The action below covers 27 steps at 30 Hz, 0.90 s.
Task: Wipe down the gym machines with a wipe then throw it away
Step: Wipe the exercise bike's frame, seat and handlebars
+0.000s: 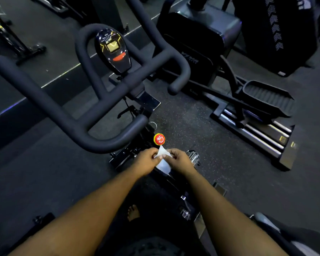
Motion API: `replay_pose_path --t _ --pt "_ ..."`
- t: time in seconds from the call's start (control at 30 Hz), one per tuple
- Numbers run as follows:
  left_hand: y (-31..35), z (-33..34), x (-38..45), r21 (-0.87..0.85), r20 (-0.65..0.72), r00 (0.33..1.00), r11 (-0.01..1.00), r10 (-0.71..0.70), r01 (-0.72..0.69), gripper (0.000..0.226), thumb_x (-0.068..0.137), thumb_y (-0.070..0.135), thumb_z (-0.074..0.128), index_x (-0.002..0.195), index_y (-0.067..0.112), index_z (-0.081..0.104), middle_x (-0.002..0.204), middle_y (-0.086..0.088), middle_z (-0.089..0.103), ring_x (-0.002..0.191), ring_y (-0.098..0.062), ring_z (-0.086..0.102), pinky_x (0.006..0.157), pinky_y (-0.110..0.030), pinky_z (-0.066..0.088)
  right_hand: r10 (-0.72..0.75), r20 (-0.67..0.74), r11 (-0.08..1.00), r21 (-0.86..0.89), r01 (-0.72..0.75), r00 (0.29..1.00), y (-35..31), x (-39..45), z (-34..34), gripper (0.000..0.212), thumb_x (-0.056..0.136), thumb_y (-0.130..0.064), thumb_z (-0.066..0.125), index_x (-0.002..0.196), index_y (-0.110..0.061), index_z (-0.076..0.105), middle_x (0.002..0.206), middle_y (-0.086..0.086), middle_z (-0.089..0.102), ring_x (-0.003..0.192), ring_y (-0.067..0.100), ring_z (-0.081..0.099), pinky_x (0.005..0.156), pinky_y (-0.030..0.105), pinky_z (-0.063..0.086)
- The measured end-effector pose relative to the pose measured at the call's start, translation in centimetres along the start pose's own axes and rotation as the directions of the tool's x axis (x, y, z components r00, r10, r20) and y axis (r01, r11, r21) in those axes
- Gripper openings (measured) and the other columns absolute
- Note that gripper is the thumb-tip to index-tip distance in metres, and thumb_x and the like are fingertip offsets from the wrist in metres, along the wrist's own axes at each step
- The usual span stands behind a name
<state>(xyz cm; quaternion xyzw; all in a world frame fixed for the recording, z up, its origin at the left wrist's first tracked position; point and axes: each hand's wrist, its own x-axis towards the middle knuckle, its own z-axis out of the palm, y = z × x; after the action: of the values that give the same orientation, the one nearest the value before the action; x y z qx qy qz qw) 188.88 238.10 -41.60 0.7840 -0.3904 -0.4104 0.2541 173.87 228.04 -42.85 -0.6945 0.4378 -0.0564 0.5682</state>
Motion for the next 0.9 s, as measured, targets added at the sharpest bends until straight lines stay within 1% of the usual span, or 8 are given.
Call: replay_pose_path --t 0.17,0.27,0.37,0.43,0.5,0.6,0.77,0.9 --pt "0.2 -1.1 0.2 0.289 -0.087 0.994 0.957 0.061 -0.033 0.060 0.094 0.041 0.067 0.149 0.030 0.046 0.149 0.004 0.049 0.130 -0.023 0.053 0.103 -0.041 0.049 -0.120 -0.212 0.984 -0.151 0.089 0.970 -1.6 4.1 -0.4 0.019 0.096 -0.040 0.062 0.085 -0.025 0.060 0.077 -0.006 0.067 0.070 0.009 0.058 0.062 0.027 0.045" --pt "1.2 -0.9 -0.5 0.452 -0.056 0.992 0.888 0.115 -0.077 0.068 0.097 0.042 0.064 0.157 0.028 0.035 0.163 0.003 0.033 0.145 -0.023 0.040 0.115 -0.041 0.040 -0.229 -0.266 0.929 -0.348 0.128 0.937 -2.6 5.9 -1.1 0.014 0.101 -0.036 0.052 0.102 -0.023 0.056 0.091 -0.005 0.070 0.077 0.017 0.062 0.062 0.033 0.047" --pt "3.0 -0.5 -2.0 0.557 -0.030 0.950 0.794 0.312 -0.243 0.057 0.099 0.037 0.061 0.152 0.023 0.046 0.159 -0.002 0.042 0.143 -0.025 0.044 0.118 -0.042 0.037 -0.282 -0.088 0.868 -0.448 0.215 0.955 -3.1 7.6 -1.2 0.043 0.092 -0.052 0.043 0.121 -0.025 0.058 0.105 -0.012 0.068 0.088 0.012 0.064 0.078 0.031 0.051" --pt "4.1 -0.7 -3.6 0.591 -0.081 0.843 0.706 0.532 -0.390 0.044 0.099 0.031 0.057 0.142 0.019 0.059 0.149 -0.006 0.054 0.134 -0.027 0.054 0.112 -0.044 0.044 -0.221 0.066 0.865 -0.447 0.227 0.973 -2.6 8.3 -0.5 0.042 0.095 -0.055 0.047 0.115 -0.027 0.070 0.103 -0.015 0.072 0.093 0.002 0.068 0.084 0.021 0.052" --pt "4.8 -1.7 -5.0 0.673 -0.165 0.702 0.599 0.692 -0.433 0.038 0.099 0.025 0.058 0.135 0.016 0.065 0.143 -0.010 0.060 0.132 -0.028 0.057 0.111 -0.045 0.045 -0.305 0.297 0.773 -0.479 0.417 0.905 -1.5 9.3 0.6 0.045 0.105 -0.037 0.040 0.138 -0.014 0.060 0.145 0.000 0.056 0.138 0.014 0.049 0.117 0.026 0.031" --pt "6.4 -4.4 -6.1 0.777 -0.301 0.604 0.557 0.738 -0.294 0.040 0.098 0.021 0.060 0.137 0.011 0.065 0.146 -0.012 0.058 0.138 -0.028 0.052 0.110 -0.041 0.046 -0.311 0.424 0.662 -0.546 0.514 0.851 1.3 10.8 2.4 0.053 0.103 -0.021 0.038 0.153 -0.002 0.037 0.164 0.018 0.024 0.154 0.037 0.013 0.127 0.048 0.007" --pt "8.3 -5.5 -6.5 0.881 -0.267 0.674 0.458 0.689 -0.119 0.048 0.096 0.031 0.062 0.142 0.017 0.060 0.150 -0.009 0.054 0.134 -0.024 0.055 0.095 -0.037 0.045 -0.405 0.443 0.466 -0.652 0.598 0.800 5.3 11.3 2.1 0.067 0.105 -0.046 0.024 0.161 -0.008 0.018 0.168 0.018 0.010 0.156 0.036 0.003 0.125 0.053 0.010" --pt "8.6 -9.3 -6.3 0.843 -0.420 0.757 0.525 0.501 0.119 0.064 0.097 0.047 0.057 0.154 0.023 0.043 0.160 -0.006 0.041 0.145 -0.023 0.040 0.109 -0.049 0.034 -0.412 0.414 0.451 -0.682 0.576 0.812 5.7 11.8 1.9 0.065 0.102 -0.045 0.031 0.157 -0.011 0.027 0.165 0.018 0.023 0.153 0.039 0.016 0.116 0.051 0.023"
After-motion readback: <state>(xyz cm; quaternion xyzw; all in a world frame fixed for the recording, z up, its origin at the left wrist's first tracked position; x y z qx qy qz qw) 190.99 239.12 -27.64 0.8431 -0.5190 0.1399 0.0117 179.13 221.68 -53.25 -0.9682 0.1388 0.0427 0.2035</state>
